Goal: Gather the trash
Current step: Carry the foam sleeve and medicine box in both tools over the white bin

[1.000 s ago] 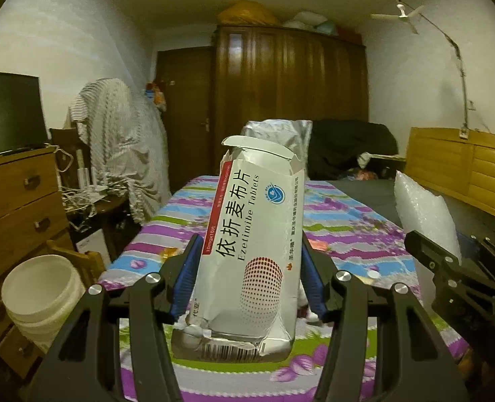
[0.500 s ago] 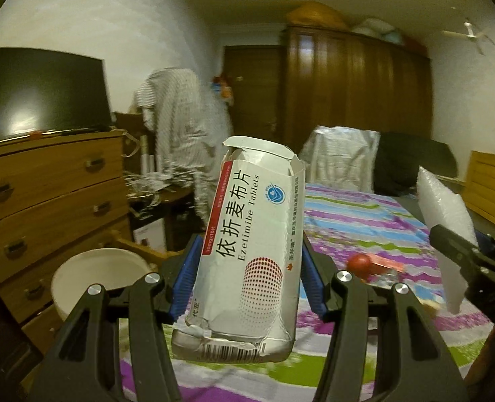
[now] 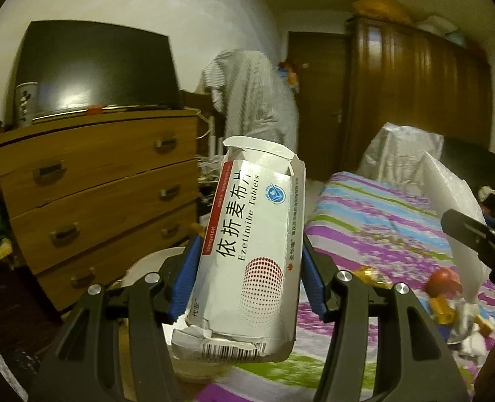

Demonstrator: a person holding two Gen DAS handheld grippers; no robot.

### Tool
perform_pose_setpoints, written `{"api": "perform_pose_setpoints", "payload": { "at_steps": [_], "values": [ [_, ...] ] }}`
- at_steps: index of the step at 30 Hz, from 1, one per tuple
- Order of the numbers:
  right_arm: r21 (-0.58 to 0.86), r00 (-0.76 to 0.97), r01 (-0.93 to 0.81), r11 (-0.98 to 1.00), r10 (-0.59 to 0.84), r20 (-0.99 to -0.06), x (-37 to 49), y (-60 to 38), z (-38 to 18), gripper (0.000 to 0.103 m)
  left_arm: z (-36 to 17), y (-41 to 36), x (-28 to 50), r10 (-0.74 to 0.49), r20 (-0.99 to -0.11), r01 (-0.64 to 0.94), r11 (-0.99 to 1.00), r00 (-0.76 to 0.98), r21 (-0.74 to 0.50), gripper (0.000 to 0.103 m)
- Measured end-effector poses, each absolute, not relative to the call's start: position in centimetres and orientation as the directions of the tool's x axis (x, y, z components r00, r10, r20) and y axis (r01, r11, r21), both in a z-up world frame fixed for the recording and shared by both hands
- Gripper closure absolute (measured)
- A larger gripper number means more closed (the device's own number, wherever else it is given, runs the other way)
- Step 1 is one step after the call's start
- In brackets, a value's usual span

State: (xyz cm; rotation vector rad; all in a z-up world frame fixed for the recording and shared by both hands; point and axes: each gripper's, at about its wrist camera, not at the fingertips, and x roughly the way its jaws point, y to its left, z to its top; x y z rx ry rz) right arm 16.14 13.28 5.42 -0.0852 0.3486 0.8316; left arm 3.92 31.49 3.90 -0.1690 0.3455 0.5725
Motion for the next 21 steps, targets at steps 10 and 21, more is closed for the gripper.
{"api": "perform_pose_setpoints", "payload": {
  "at_steps": [10,21],
  "values": [
    [0.102,0.423,-0.832,0.545,0.743,-0.518,20.4,29.0,2.8,0.052,1.3,39.9,4.7,0.526,-0.495,-0.628,0.776,0.691,-0.053,0.049],
    [0.185,0.237,-0.859,0.477,0.691,-0.683,23.7,39.3,-4.0,0.052,-3.4,46.0,6.8,0.48,-0.626,-0.654,0.753,0.614,-0.064,0.049]
  ]
}}
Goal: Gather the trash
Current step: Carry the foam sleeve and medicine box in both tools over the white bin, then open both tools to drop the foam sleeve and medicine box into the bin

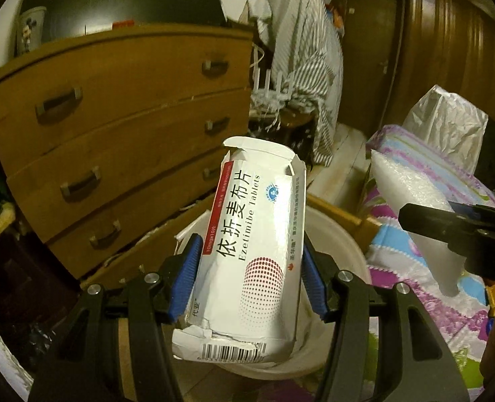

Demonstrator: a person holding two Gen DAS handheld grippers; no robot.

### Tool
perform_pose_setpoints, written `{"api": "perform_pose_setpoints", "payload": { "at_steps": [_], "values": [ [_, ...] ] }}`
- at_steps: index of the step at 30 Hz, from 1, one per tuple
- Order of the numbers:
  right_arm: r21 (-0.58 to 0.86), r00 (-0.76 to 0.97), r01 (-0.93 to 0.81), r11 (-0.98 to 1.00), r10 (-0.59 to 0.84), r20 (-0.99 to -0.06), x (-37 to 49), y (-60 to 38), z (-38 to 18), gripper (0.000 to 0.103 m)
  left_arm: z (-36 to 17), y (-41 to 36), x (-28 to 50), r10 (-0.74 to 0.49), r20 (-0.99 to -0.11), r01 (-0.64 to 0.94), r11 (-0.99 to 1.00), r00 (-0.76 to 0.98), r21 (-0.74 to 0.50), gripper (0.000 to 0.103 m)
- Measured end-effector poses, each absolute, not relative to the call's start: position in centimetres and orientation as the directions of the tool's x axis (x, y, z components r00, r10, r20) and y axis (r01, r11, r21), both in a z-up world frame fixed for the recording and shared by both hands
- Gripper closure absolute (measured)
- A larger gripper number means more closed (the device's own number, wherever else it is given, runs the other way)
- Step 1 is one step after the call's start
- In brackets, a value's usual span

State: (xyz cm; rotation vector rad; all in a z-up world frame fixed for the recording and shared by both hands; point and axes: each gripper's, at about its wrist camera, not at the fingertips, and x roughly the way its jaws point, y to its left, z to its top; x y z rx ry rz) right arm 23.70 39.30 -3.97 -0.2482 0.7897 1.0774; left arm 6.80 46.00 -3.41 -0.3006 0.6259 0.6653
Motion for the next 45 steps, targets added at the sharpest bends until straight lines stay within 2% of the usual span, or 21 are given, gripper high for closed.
{"api": "perform_pose_setpoints", "payload": {
  "at_steps": [10,21,22,23,24,25,27,29,37,45],
  "values": [
    [0.199,0.187,-0.853,0.482,0.639,-0.746,25.4,42.3,-8.3,0.052,-7.0,49.3,8.2,0.411,-0.713,-0.651,0.754,0.568,-0.085,0.049],
    [0.214,0.172,-0.849,0.482,0.637,-0.752,26.3,42.1,-9.7,0.052,-7.6,49.6,8.7,0.406,-0.719,-0.648,0.757,0.565,-0.082,0.047],
    [0.215,0.172,-0.849,0.483,0.637,-0.751,26.3,42.1,-9.7,0.051,-7.6,49.7,8.7,0.408,-0.718,-0.649,0.757,0.563,-0.079,0.046],
    [0.222,0.169,-0.846,0.485,0.64,-0.75,26.5,42.0,-9.7,0.046,-7.6,49.7,8.8,0.414,-0.718,-0.651,0.755,0.559,-0.072,0.042],
    [0.236,0.166,-0.84,0.489,0.646,-0.745,26.7,41.8,-9.7,0.033,-7.6,49.8,8.8,0.42,-0.717,-0.654,0.754,0.557,-0.066,0.034],
    [0.248,0.165,-0.834,0.493,0.651,-0.741,26.9,41.8,-9.6,0.028,-7.6,49.8,8.8,0.431,-0.712,-0.657,0.751,0.555,-0.058,0.031],
    [0.272,0.158,-0.825,0.496,0.663,-0.732,27.2,41.4,-9.5,0.028,-7.6,49.9,8.7,0.438,-0.709,-0.659,0.75,0.553,-0.051,0.024],
    [0.272,0.16,-0.824,0.496,0.666,-0.729,27.2,41.2,-9.3,0.028,-7.6,49.8,8.8,0.441,-0.709,-0.659,0.75,0.551,-0.046,0.024],
    [0.274,0.185,-0.821,0.501,0.687,-0.702,26.5,39.4,-7.9,0.028,-7.4,49.2,8.3,0.44,-0.702,-0.653,0.756,0.56,-0.047,0.023],
    [0.271,0.268,-0.807,0.524,0.735,-0.623,23.9,31.3,-5.8,0.028,-6.6,46.5,7.5,0.418,-0.682,-0.62,0.782,0.6,-0.066,0.023]
  ]
}}
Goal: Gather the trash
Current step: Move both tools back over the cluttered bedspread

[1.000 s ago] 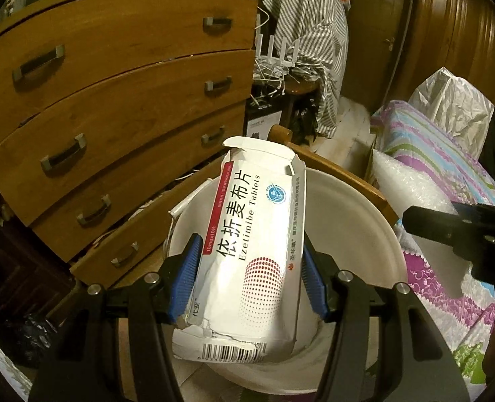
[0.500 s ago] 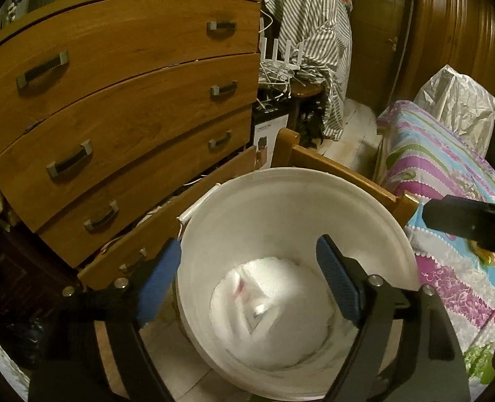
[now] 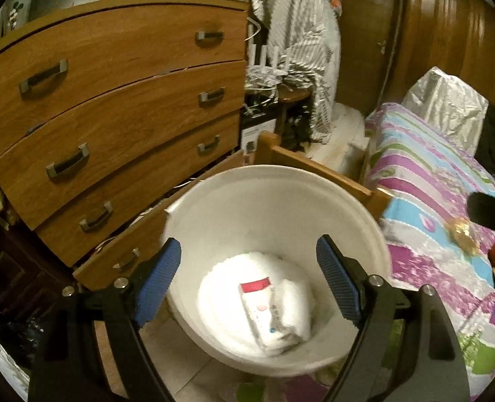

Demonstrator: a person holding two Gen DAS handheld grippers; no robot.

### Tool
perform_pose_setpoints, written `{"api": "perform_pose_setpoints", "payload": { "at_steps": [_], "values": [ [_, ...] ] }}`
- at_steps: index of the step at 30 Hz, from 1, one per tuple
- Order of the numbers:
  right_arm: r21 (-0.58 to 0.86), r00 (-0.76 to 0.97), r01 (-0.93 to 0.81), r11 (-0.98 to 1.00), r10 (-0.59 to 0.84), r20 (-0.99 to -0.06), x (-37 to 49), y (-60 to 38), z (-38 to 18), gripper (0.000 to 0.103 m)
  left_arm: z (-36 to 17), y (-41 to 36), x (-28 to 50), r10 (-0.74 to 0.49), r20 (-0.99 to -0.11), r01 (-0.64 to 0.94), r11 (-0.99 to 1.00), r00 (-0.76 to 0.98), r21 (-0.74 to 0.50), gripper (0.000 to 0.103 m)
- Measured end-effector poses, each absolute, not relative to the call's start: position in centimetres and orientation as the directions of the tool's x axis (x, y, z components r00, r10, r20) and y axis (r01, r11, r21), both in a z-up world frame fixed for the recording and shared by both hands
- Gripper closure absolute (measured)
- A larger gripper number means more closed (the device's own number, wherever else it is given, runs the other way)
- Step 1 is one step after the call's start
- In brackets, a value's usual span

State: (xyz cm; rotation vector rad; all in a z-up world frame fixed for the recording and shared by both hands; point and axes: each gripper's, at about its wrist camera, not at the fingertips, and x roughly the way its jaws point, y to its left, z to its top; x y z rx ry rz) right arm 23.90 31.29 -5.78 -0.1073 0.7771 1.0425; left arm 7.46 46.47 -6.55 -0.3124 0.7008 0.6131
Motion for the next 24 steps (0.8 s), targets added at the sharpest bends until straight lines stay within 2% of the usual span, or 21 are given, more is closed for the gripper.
{"api": "perform_pose_setpoints", "payload": {
  "at_steps": [4,10,19,24],
  "values": [
    [0.228,0.373,-0.783,0.579,0.73,-0.573,21.2,23.4,-6.1,0.028,-6.4,42.6,7.8,0.375,-0.671,-0.559,0.826,0.64,-0.071,0.023],
    [0.219,0.516,-0.675,0.704,0.663,-0.542,18.5,9.6,-8.7,0.028,-7.7,34.5,10.8,0.242,-0.691,-0.402,0.913,0.681,-0.076,0.023],
    [0.284,0.626,-0.412,0.866,0.495,-0.603,17.1,-10.9,-15.3,0.028,-10.5,20.5,15.2,0.024,-0.735,-0.127,0.988,0.678,-0.086,0.023],
    [0.32,0.68,-0.297,0.9,0.434,-0.591,16.4,-19.1,-17.0,0.028,-10.2,13.9,17.1,-0.048,-0.731,-0.003,0.998,0.681,-0.068,0.023]
  ]
}}
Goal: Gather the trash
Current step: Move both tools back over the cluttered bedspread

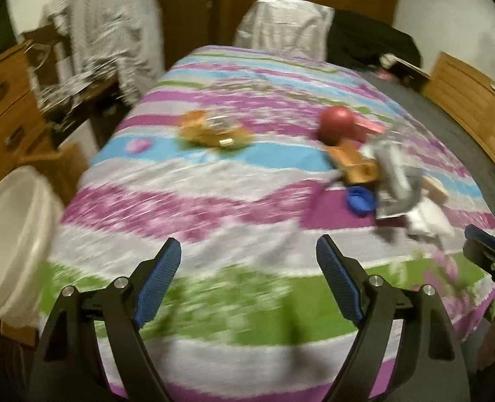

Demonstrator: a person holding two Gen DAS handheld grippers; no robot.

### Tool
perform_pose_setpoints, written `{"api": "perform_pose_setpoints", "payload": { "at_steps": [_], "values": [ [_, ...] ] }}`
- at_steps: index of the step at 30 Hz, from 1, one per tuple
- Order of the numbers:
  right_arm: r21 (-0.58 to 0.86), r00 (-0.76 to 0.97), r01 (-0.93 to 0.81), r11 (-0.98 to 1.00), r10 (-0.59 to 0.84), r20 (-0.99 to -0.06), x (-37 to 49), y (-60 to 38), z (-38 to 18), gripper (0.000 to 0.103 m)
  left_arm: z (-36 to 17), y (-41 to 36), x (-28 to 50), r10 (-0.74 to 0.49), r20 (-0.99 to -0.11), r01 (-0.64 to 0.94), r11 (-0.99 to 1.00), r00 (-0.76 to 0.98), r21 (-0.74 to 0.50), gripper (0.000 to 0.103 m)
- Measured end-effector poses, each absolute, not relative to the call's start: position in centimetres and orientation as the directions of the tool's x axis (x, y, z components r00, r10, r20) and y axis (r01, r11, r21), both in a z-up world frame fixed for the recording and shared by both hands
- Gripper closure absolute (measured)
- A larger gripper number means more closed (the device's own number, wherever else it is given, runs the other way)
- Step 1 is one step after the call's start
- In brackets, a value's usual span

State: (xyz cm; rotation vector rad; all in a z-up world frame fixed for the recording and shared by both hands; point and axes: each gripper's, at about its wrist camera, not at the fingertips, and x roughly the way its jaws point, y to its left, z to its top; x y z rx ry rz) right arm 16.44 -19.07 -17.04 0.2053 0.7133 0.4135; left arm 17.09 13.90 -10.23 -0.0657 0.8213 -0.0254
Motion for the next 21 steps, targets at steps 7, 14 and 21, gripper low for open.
{"api": "perform_pose_setpoints", "payload": {
  "at_steps": [7,14,21],
  "values": [
    [0.365,0.705,-0.192,0.911,0.386,-0.594,18.5,-25.5,-19.1,0.028,-8.8,6.7,21.1,-0.139,-0.717,0.136,0.989,0.683,-0.062,0.023],
    [0.409,0.693,-0.161,0.898,0.398,-0.6,19.0,-27.5,-21.0,0.028,-9.2,1.2,26.6,-0.214,-0.734,0.204,0.973,0.645,-0.104,0.023],
    [0.447,0.675,-0.154,0.881,0.424,-0.604,19.3,-29.0,-22.7,0.028,-9.2,-0.4,28.3,-0.276,-0.739,0.208,0.96,0.614,-0.187,0.023]
  ]
}}
